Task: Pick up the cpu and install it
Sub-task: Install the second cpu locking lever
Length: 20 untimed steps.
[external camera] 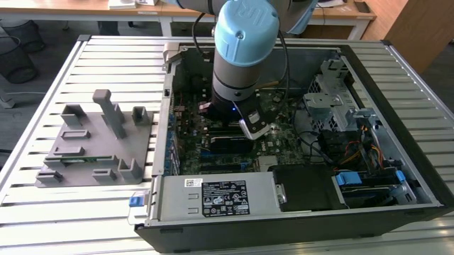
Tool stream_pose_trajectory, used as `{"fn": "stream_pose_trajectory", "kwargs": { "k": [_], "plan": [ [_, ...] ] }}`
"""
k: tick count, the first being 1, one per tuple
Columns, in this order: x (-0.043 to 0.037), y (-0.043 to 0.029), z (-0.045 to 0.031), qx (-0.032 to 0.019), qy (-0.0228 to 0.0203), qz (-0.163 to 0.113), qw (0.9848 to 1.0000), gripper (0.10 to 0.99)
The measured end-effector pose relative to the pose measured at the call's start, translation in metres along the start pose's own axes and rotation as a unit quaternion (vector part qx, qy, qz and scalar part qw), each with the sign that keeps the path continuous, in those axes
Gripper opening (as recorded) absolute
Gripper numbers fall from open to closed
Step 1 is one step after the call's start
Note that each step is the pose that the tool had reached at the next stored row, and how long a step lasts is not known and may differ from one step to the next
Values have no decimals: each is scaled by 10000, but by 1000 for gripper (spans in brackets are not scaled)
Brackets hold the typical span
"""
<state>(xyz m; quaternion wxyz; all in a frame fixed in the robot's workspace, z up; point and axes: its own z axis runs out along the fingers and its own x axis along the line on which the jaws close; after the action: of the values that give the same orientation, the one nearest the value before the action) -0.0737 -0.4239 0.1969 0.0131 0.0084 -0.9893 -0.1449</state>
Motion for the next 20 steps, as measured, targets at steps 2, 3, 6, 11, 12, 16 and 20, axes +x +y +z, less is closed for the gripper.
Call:
{"fn": "stream_pose_trajectory", "kwargs": {
  "k": [2, 3, 6, 11, 12, 16, 20],
  "plan": [
    [11, -4, 10, -67, -1, -1, 10000, 106],
    [18, -7, 14, -105, -1, -2, 9999, 106],
    [30, -17, 34, -186, -2, -5, 9998, 106],
    [35, -34, 89, -226, -4, -6, 9997, 106],
    [38, -35, 94, -233, -4, -6, 9997, 106],
    [60, -35, 96, -245, -3, -7, 9997, 106],
    [63, -15, 31, -248, -4, -7, 9997, 106]
  ]
}}
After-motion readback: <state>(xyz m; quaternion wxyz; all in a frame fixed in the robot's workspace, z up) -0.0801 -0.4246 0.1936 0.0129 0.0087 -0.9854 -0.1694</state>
